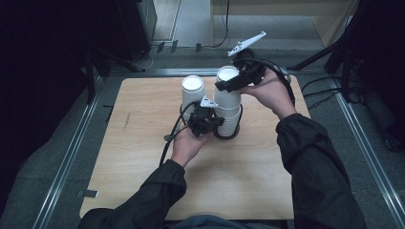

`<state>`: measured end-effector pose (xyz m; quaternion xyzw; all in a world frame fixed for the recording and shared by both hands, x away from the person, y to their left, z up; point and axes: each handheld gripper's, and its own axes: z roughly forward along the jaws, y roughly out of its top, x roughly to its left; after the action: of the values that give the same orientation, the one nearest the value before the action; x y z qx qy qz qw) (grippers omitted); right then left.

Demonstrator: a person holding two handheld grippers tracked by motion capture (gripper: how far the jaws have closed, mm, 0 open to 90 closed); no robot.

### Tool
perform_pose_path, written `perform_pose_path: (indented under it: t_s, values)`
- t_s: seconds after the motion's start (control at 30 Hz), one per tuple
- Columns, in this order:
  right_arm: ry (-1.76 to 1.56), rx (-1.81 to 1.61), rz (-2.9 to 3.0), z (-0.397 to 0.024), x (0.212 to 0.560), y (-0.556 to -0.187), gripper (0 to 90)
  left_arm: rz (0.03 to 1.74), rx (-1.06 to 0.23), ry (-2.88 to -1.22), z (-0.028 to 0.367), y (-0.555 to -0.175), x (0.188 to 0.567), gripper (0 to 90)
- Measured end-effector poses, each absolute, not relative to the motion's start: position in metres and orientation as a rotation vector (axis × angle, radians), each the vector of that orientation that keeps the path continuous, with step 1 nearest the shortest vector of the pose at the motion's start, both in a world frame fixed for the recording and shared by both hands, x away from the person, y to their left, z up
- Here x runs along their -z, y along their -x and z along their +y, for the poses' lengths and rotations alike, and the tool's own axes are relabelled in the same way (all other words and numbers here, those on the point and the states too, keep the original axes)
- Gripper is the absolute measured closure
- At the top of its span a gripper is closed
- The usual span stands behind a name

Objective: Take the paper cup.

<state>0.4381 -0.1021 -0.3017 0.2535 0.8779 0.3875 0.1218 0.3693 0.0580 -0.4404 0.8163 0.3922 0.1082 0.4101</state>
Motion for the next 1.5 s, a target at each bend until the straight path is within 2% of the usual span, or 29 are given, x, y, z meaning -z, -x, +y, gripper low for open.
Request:
perform_pose_path:
  t_s: [0.43,0.7,0.77,1.1,1.27,1.5]
  values:
    - [-0.692,-1.193,2.518,-0.114,0.254,-0.421,25.0,0.977,-0.252,-2.055,0.06,-0.37,0.442,87.6]
    - [-0.694,-1.207,2.527,-0.128,0.24,-0.411,25.0,0.98,-0.207,-2.047,0.063,-0.371,0.442,84.8]
    - [-0.685,-1.199,2.536,-0.131,0.239,-0.408,25.0,0.984,-0.159,-2.026,0.065,-0.371,0.442,83.5]
    - [-0.633,-1.16,2.588,-0.146,0.242,-0.383,24.9,0.884,-0.116,-2.059,0.073,-0.359,0.433,71.8]
    - [-0.609,-1.152,2.61,-0.155,0.252,-0.37,24.9,0.842,-0.095,-2.09,0.078,-0.352,0.43,69.5]
    - [-0.61,-1.172,2.625,-0.17,0.272,-0.356,24.9,0.749,-0.077,-2.131,0.087,-0.342,0.425,58.7]
